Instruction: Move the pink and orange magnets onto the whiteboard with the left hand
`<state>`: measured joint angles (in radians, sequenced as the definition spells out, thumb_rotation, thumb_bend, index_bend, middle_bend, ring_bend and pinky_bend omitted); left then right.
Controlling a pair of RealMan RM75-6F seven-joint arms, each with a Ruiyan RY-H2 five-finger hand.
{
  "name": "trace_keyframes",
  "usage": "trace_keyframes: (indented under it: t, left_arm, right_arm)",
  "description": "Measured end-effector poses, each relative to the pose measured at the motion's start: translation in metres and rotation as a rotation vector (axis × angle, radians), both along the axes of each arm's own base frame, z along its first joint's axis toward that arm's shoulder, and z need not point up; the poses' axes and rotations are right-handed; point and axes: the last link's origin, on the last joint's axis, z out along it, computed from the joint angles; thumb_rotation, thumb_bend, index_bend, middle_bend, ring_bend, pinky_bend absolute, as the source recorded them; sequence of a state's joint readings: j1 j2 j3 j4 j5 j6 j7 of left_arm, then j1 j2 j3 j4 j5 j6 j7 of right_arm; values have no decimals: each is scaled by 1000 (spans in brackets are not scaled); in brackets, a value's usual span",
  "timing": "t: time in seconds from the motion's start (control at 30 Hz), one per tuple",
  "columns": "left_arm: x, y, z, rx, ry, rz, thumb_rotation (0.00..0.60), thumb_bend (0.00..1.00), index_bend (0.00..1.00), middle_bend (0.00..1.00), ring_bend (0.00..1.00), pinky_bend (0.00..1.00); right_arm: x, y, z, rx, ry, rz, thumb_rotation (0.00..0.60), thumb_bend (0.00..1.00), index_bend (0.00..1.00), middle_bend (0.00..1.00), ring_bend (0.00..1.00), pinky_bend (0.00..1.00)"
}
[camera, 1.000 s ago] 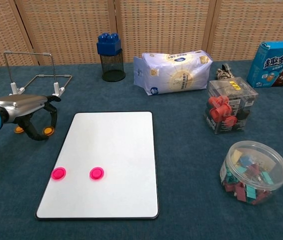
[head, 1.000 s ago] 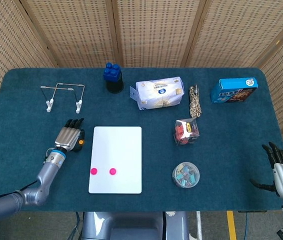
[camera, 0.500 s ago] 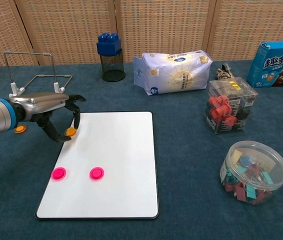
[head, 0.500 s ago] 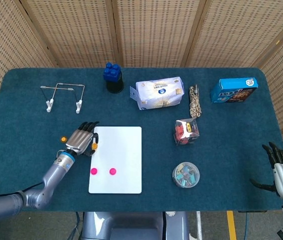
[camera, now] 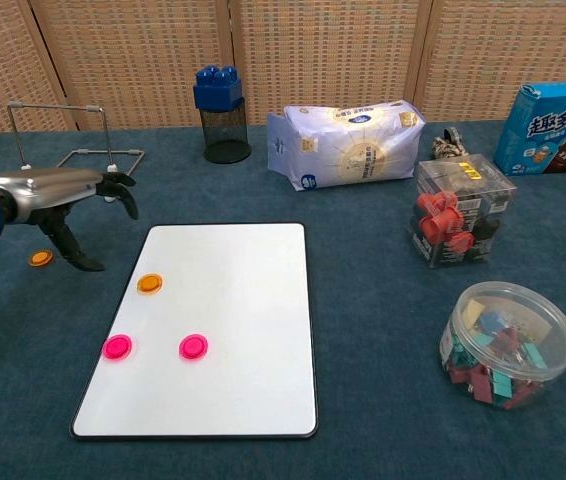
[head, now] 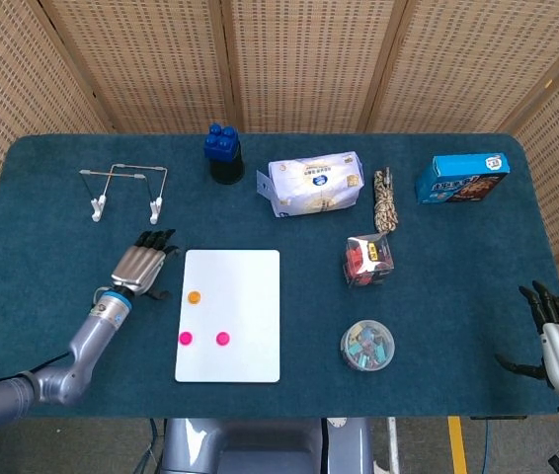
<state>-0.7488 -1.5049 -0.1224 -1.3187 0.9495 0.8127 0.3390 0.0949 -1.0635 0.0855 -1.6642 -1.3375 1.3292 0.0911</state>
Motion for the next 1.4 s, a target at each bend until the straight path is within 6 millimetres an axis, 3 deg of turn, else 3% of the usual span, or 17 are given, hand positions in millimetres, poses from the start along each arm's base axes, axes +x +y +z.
trace_keyframes:
  t: [0.23, 0.53, 1.4]
  left_arm:
    - [-39, 5, 19, 45, 34, 88, 600, 299, 432, 0, 0, 0]
    - [-68, 6, 25, 63, 51, 146, 600, 293, 431, 0, 0, 0]
    - [-80, 7, 20, 73, 75, 173, 600, 296, 433, 0, 0, 0]
  right_arm:
    - [0, 0, 0, 4, 5, -3, 600, 177, 0, 0, 0, 0]
    - [0, 0, -1, 6, 7, -6, 600, 173, 0, 0, 0, 0]
    - [0, 0, -1, 7, 10, -11, 600, 176, 0, 0, 0, 0]
